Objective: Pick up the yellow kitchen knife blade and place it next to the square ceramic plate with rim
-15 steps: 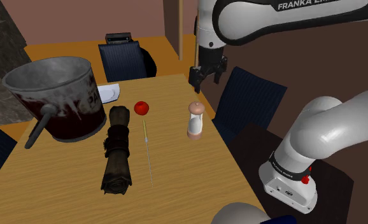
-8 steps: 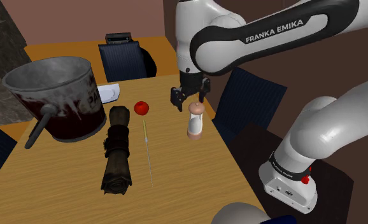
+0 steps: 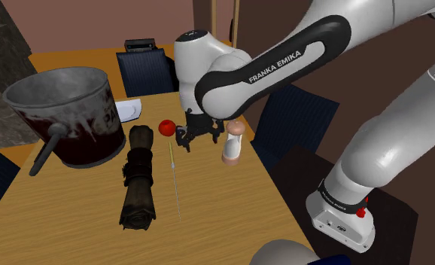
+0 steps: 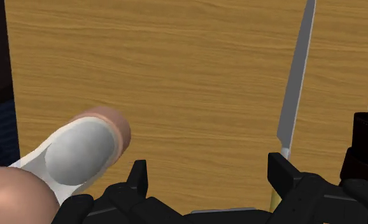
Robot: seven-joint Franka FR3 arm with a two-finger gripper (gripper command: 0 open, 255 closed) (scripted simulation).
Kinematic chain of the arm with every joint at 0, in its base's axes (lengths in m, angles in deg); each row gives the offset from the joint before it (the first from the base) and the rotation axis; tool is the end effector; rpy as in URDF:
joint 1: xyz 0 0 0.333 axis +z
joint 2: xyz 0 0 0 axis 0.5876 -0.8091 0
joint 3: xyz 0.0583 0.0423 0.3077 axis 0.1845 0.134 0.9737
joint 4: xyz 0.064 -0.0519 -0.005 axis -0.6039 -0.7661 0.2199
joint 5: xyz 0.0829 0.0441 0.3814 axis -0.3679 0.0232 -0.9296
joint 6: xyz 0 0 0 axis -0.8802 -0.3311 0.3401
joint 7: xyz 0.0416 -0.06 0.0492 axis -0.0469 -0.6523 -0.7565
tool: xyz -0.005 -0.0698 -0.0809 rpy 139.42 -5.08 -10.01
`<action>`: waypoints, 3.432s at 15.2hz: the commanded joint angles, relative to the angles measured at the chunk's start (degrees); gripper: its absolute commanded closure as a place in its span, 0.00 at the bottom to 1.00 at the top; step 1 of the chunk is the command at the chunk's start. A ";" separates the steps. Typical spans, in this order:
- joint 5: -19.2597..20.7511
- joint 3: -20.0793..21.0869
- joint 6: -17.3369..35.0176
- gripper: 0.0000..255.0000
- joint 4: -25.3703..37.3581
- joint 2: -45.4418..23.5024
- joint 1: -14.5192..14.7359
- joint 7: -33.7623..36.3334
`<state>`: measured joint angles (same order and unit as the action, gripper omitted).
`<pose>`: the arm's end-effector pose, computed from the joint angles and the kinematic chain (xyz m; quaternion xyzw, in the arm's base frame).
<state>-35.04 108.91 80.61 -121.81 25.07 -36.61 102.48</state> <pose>0.3918 0.2665 0.3913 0.9828 -0.1828 0.0175 0.0211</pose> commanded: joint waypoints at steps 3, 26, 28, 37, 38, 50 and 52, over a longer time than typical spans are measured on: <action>6.48 3.47 4.67 0.00 4.61 -10.90 -0.81 10.44; 22.75 -0.15 12.35 1.00 13.37 -31.78 5.44 28.52; 21.90 0.27 11.90 1.00 13.03 -30.77 4.97 27.88; 21.44 0.59 11.14 1.00 13.43 -30.36 4.97 27.74; 20.87 0.89 10.56 1.00 13.53 -29.75 4.74 27.35; 14.59 3.50 3.09 1.00 15.81 -23.02 2.59 23.00; 13.68 3.76 1.77 1.00 16.38 -22.02 2.35 22.36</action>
<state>-21.00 112.59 82.99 -105.75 2.68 -34.13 125.16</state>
